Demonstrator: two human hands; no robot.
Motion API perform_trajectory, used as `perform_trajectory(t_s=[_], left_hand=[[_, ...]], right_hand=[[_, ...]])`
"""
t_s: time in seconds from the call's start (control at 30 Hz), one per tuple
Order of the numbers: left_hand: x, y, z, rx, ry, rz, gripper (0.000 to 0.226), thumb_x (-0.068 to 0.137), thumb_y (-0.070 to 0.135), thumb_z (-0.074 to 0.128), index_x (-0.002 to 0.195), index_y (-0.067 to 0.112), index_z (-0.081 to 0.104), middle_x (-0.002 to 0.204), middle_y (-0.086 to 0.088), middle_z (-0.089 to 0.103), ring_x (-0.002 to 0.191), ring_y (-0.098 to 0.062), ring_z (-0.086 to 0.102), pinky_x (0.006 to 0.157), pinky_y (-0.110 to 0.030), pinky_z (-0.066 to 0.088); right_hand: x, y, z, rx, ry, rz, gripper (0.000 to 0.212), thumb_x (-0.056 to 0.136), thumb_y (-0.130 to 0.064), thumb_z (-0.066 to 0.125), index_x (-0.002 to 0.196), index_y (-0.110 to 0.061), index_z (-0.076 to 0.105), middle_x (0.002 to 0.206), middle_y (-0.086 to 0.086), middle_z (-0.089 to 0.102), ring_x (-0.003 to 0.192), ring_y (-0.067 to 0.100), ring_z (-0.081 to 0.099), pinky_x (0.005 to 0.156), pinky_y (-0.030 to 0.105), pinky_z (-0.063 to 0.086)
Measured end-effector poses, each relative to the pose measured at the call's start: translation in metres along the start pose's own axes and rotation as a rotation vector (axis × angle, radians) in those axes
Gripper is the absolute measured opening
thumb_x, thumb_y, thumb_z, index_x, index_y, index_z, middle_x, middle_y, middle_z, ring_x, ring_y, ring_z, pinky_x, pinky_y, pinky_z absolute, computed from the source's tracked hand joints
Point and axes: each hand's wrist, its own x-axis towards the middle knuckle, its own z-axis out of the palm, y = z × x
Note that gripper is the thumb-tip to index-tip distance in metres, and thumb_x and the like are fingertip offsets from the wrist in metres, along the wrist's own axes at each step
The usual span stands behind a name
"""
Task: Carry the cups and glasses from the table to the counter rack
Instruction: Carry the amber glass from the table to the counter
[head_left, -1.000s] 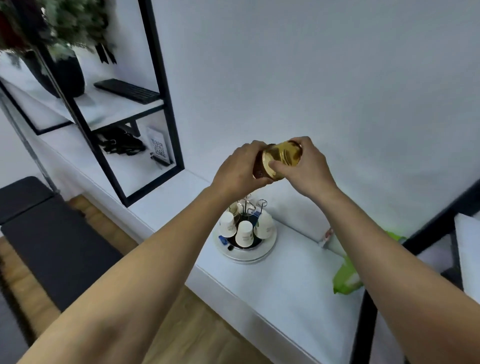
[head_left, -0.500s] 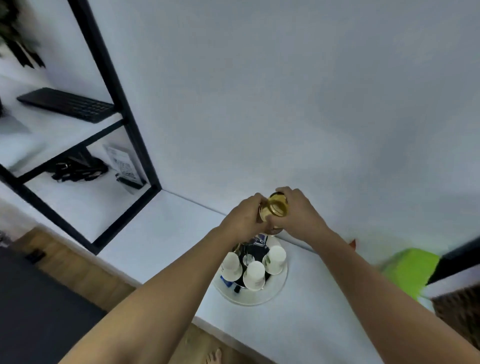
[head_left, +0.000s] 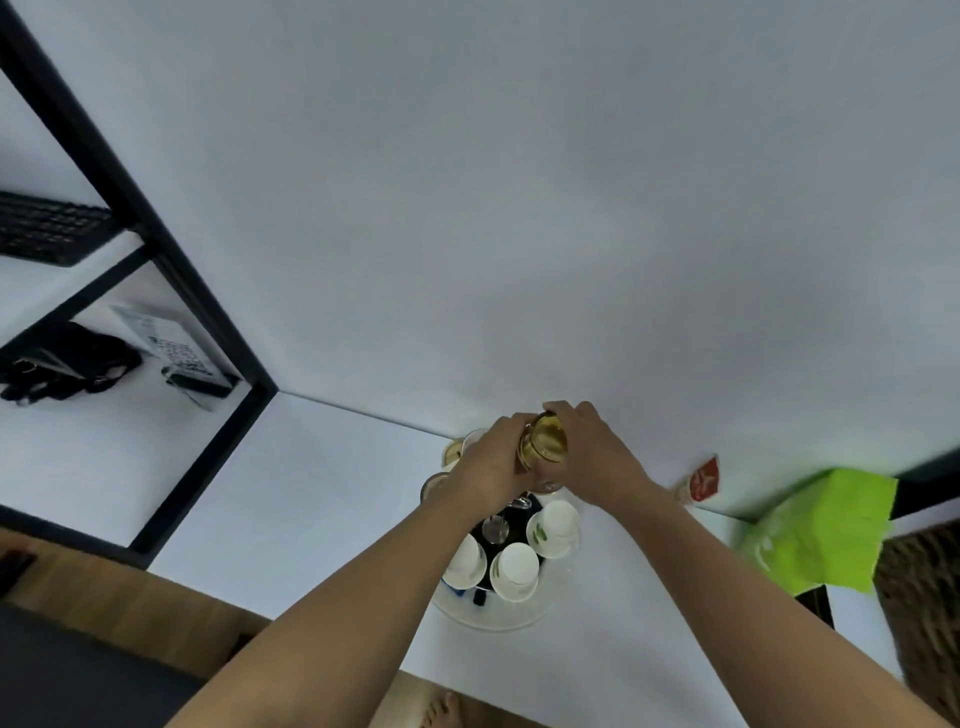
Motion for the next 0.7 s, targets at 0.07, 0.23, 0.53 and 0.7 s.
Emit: perform_trajectory(t_s=[0.07, 0.23, 0.53, 0.7], left_hand=[[0.003, -0.005, 0.004, 0.042, -0.011, 0.003, 0.07, 0.086, 0.028, 0.081, 0.146, 0.022, 0.045, 0.132, -0.005, 0.058, 0.119, -0.024, 0.06, 0.099, -0.042, 0.051], [0.006, -0.014, 0.011, 0.139, -0.044, -0.009, 0.069, 0.086, 0.028, 0.08, 0.145, 0.018, 0.046, 0.129, -0.006, 0.058, 0.117, -0.026, 0.06, 0.095, -0.045, 0.052], [0.008, -0.022, 0.002, -0.134, -0.106, -0.179, 0.045, 0.1, 0.009, 0.046, 0.143, 0.021, 0.056, 0.135, 0.0, 0.065, 0.113, -0.014, 0.064, 0.093, -0.022, 0.051], [0.011, -0.017, 0.008, -0.015, -0.078, -0.135, 0.03, 0.105, 0.029, 0.055, 0.124, 0.009, 0.068, 0.114, -0.009, 0.073, 0.103, -0.022, 0.068, 0.088, -0.032, 0.054]], right_hand=[[0.003, 0.004, 0.005, -0.014, -0.029, 0.009, 0.08, 0.083, -0.038, 0.077, 0.15, -0.024, 0.036, 0.132, 0.009, 0.043, 0.118, 0.029, 0.051, 0.098, 0.043, 0.048], [0.006, 0.01, 0.018, -0.059, -0.079, 0.024, 0.082, 0.082, -0.035, 0.077, 0.15, -0.024, 0.034, 0.134, 0.008, 0.042, 0.119, 0.029, 0.05, 0.098, 0.041, 0.047], [0.011, 0.019, 0.042, -0.091, -0.096, 0.034, 0.076, 0.082, -0.034, 0.077, 0.144, -0.016, 0.037, 0.131, 0.009, 0.045, 0.115, 0.03, 0.051, 0.092, 0.041, 0.048], [0.012, 0.024, 0.057, -0.088, -0.079, 0.042, 0.07, 0.083, -0.031, 0.075, 0.141, -0.015, 0.039, 0.128, 0.01, 0.046, 0.11, 0.031, 0.052, 0.087, 0.038, 0.048]])
